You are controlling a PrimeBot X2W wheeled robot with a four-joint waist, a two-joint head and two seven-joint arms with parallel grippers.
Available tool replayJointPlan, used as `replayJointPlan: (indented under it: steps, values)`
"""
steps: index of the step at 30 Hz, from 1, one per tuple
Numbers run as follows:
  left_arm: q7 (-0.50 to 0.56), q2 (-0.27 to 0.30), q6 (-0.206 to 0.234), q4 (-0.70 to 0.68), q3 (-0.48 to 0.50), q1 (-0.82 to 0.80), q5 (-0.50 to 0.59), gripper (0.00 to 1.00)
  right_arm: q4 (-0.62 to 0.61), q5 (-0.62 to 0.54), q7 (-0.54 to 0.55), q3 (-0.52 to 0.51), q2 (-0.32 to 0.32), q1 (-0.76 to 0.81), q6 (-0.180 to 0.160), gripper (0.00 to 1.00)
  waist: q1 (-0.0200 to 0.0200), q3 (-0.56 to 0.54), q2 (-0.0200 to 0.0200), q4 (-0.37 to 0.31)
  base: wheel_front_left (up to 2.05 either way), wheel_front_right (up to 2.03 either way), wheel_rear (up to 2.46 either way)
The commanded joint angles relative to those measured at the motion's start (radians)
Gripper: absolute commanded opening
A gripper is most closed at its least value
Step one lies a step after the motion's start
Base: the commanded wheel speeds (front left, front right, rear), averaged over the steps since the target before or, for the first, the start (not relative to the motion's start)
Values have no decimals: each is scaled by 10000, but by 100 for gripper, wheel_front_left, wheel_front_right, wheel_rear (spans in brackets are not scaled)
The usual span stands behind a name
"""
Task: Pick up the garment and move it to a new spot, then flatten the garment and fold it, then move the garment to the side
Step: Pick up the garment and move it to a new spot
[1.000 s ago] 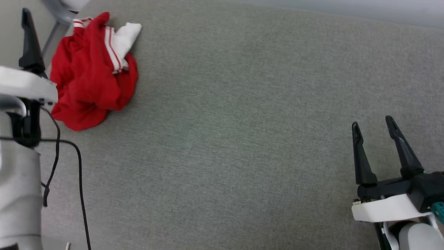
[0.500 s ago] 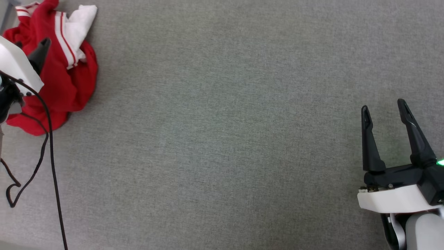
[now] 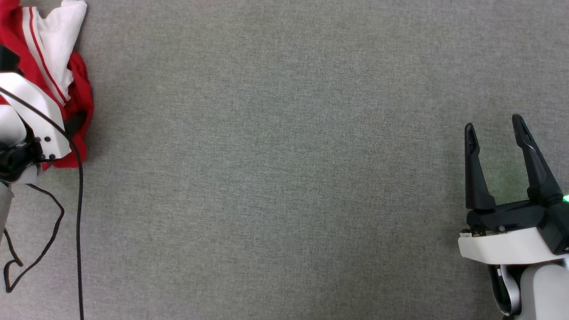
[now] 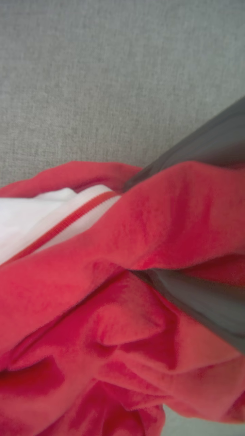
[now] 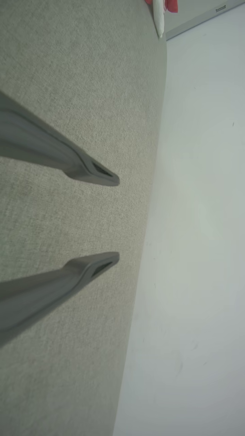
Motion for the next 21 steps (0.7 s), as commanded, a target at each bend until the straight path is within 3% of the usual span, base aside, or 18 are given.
replayJointPlan:
  steps: [1, 2, 3, 14, 21]
  values:
    - [91, -253, -25, 188, -308, 372, -116, 100, 27, 49, -26, 2, 13, -161, -10, 100, 0, 6, 0, -11, 0, 0, 0]
    - [29, -237, -25, 229, -411, 370, -208, 34, 41, 52, -26, -9, 11, -170, -9, 100, 0, -3, 0, -10, 0, 0, 0]
    - [-81, -236, -25, 172, -541, 358, -291, 0, 62, 54, -26, -19, 13, -169, -9, 100, 0, -29, 0, -3, 0, 0, 0]
    - [-2838, 621, -17, -306, -1716, -765, -107, 0, 357, 308, -28, 25, 13, 148, -10, 100, 0, -1033, 0, 278, 0, 0, 0]
    - [-3798, 619, -17, -980, -2895, -1480, 382, 0, 527, 591, -26, 137, 13, 342, -9, 100, 0, -1771, 0, 220, 0, 0, 0]
